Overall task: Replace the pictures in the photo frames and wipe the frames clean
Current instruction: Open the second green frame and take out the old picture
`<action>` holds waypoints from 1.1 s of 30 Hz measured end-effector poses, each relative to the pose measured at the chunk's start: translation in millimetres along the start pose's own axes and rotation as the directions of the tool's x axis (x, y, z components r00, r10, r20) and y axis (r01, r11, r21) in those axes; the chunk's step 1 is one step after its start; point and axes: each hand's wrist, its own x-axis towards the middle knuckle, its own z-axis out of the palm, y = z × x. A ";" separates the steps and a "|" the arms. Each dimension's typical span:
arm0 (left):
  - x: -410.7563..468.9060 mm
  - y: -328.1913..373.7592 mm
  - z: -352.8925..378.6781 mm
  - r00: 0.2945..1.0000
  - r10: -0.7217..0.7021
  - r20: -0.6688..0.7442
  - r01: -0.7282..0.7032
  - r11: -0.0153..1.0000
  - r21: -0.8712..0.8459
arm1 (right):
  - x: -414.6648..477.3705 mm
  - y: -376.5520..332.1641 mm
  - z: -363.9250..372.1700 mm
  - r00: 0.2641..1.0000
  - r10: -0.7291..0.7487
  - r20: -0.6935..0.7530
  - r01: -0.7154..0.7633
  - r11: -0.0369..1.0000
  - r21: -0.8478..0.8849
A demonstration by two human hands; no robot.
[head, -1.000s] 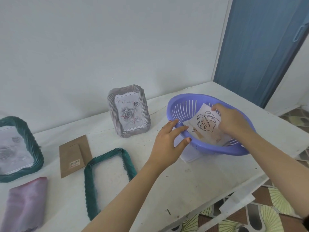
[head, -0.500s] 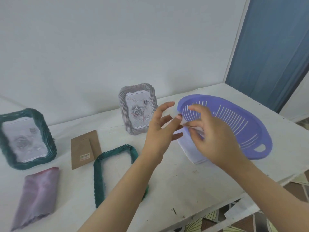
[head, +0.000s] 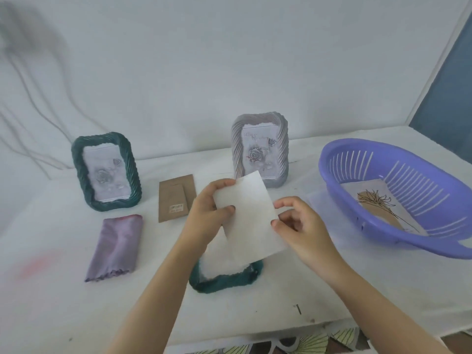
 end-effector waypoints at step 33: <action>-40.6 -59.1 -48.9 0.974 0.141 -0.177 0.055 0.610 0.791 | 4.5 22.4 60.6 0.966 -0.139 0.220 0.246 0.762 -0.599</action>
